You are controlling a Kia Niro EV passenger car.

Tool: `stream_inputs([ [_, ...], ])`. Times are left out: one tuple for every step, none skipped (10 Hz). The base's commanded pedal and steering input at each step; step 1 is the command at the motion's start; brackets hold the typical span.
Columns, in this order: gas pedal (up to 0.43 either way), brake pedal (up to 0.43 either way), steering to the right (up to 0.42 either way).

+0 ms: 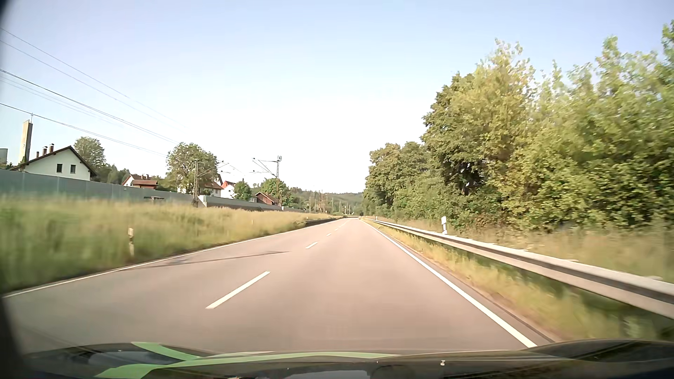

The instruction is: Follow the waypoints while adhering to traffic rules and regulations

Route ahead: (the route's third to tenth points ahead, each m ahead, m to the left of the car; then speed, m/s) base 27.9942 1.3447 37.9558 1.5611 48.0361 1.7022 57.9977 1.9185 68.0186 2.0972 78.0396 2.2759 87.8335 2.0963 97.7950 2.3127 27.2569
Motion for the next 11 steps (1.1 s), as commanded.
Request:
stream_inputs([
  [0.169,0.000,-0.002],
  [0.169,0.000,-0.002],
  [0.157,0.000,-0.002],
  [0.150,0.000,-0.002],
  [0.138,0.000,-0.002],
  [0.138,0.000,-0.003],
  [0.138,0.000,-0.002],
  [0.130,0.000,-0.002],
  [0.118,0.000,-0.002],
  [0.110,0.000,-0.002],
  [0.110,0.000,-0.003],
])
